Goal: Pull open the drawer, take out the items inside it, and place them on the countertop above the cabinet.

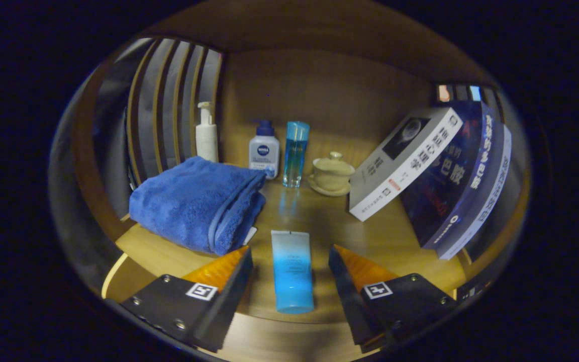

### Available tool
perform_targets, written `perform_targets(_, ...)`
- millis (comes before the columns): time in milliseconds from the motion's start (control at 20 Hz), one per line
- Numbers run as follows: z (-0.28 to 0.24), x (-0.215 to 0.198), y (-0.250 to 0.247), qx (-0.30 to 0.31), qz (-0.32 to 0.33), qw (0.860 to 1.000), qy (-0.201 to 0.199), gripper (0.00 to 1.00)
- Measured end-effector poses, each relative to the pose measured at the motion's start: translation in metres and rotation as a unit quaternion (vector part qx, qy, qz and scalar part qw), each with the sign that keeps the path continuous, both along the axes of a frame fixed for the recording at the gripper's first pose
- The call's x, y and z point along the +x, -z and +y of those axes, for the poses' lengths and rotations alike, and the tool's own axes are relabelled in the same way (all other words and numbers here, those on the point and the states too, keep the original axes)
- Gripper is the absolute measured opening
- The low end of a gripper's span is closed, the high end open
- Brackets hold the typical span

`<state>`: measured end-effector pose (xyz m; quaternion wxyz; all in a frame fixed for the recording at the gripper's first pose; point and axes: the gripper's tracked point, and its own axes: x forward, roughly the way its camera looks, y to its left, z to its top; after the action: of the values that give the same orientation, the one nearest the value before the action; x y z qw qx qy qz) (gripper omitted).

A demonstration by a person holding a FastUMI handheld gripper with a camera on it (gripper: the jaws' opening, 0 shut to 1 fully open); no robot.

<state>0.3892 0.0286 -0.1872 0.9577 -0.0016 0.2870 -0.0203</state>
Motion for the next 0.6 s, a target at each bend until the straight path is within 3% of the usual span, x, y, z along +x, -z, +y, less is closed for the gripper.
perform_targets(200,0.003,-0.023,-0.04,0.0,-0.057,0.998,-0.008,0.93)
perform_targets(600,0.01,-0.112,-0.118,0.092,-0.153,0.984,-0.005,0.96)
